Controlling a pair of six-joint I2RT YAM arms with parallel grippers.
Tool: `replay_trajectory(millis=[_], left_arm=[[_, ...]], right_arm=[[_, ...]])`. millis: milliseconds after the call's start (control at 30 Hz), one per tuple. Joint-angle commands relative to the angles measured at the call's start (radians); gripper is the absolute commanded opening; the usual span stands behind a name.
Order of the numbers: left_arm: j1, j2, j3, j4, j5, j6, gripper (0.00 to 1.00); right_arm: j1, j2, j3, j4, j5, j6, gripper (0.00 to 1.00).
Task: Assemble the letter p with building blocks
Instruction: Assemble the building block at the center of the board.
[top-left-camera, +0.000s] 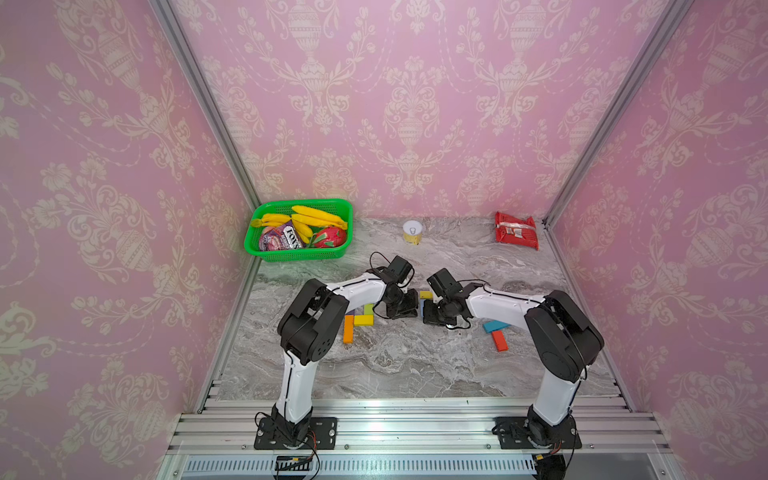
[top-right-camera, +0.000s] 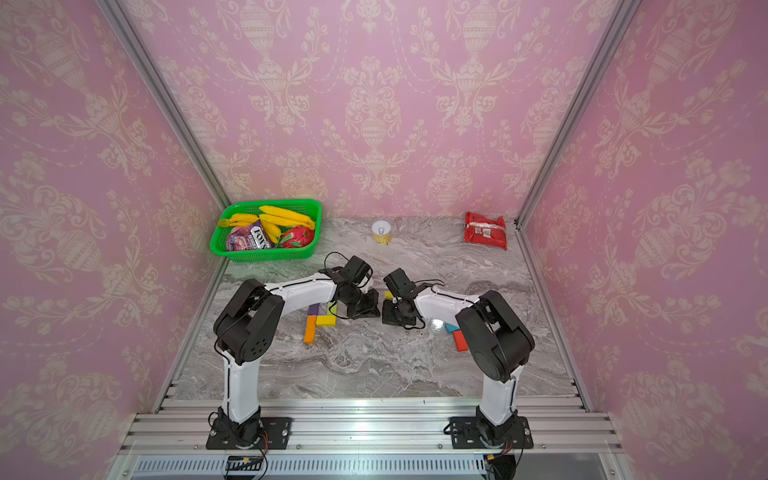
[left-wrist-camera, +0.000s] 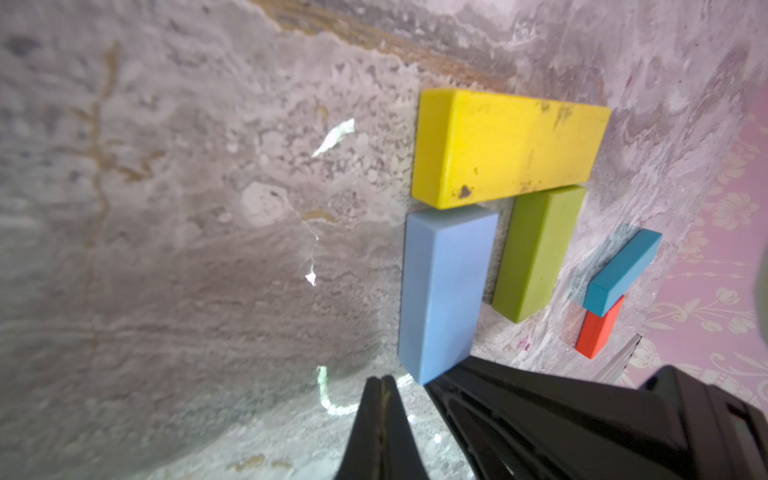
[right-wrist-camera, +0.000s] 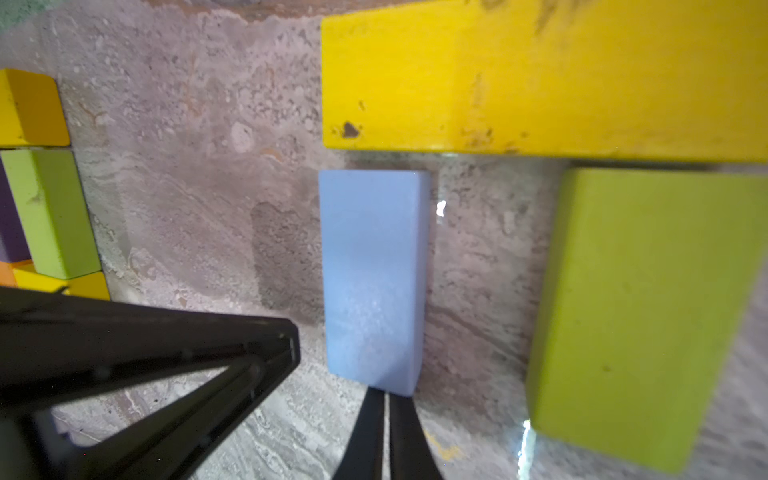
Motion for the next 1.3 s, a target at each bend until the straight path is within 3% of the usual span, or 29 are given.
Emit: replay_trajectory(millis=[0,833,1267], left_arm=[[-0.004,-0.009,0.02,-0.013,0.016,0.021,0.0],[-0.004,-0.007,0.026,-0.015,0.02,0.026,0.0],[-0.005,0.037,0.079,-0.015,0.018,0.019,0.0]], right_arm=[[-0.007,0.014,0.017,-0.028,0.011,-0.022,0.09],[-0.006,0.007,0.035,-0.04,0.013,-0.025,0.09],[-0.037,-0.162,0.006,-0.085,0.042,-0.048,0.12]])
